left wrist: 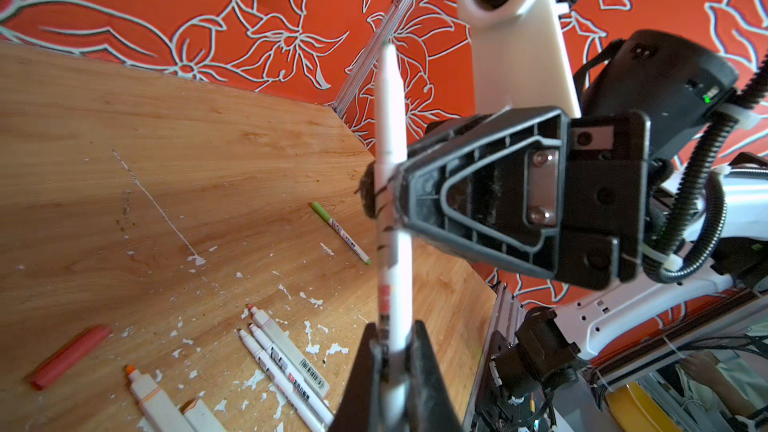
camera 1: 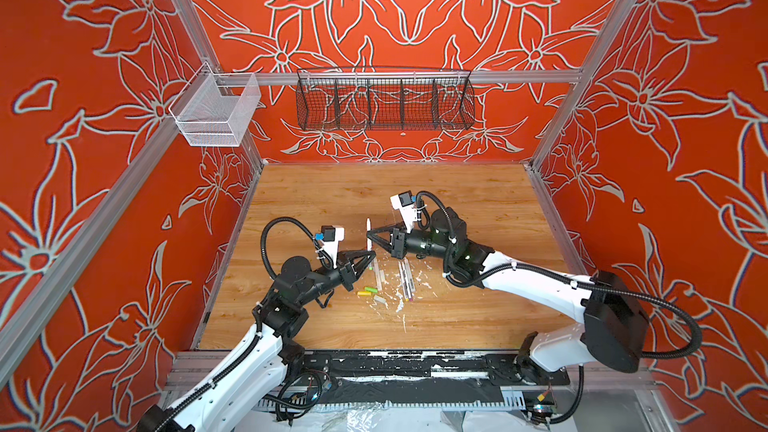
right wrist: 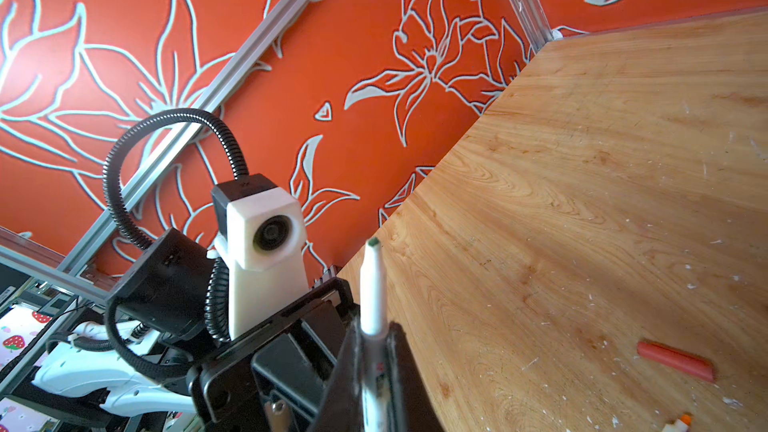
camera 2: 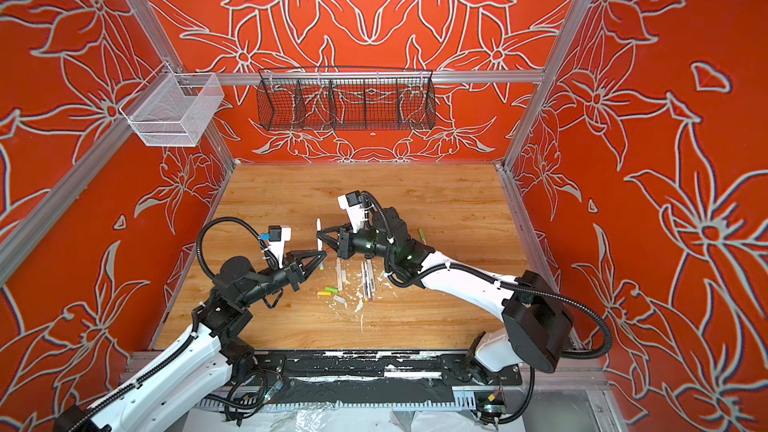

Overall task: Insert the pens into the pen caps
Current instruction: 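Open the right gripper and move it back toward the pile, then grasp a green cap from the pile with the right gripper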

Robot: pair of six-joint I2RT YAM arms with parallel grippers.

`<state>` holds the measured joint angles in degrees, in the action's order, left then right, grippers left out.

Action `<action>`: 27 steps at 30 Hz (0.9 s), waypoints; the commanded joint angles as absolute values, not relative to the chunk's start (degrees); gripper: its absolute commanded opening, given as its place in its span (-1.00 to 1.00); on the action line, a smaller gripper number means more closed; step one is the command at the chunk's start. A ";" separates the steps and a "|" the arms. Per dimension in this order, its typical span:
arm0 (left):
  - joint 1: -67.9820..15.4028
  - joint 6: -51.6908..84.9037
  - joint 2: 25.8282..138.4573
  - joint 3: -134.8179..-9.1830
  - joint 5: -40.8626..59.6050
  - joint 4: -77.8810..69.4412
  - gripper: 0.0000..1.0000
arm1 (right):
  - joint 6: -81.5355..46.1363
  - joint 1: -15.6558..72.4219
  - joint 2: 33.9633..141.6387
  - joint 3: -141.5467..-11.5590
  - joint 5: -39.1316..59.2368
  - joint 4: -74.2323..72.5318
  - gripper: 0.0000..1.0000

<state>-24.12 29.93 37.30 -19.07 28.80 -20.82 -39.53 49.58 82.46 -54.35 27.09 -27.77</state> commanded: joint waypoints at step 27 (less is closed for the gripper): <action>-23.20 20.46 19.37 -44.11 11.69 41.18 -1.00 | -7.86 55.47 105.03 -74.07 23.74 22.19 -0.29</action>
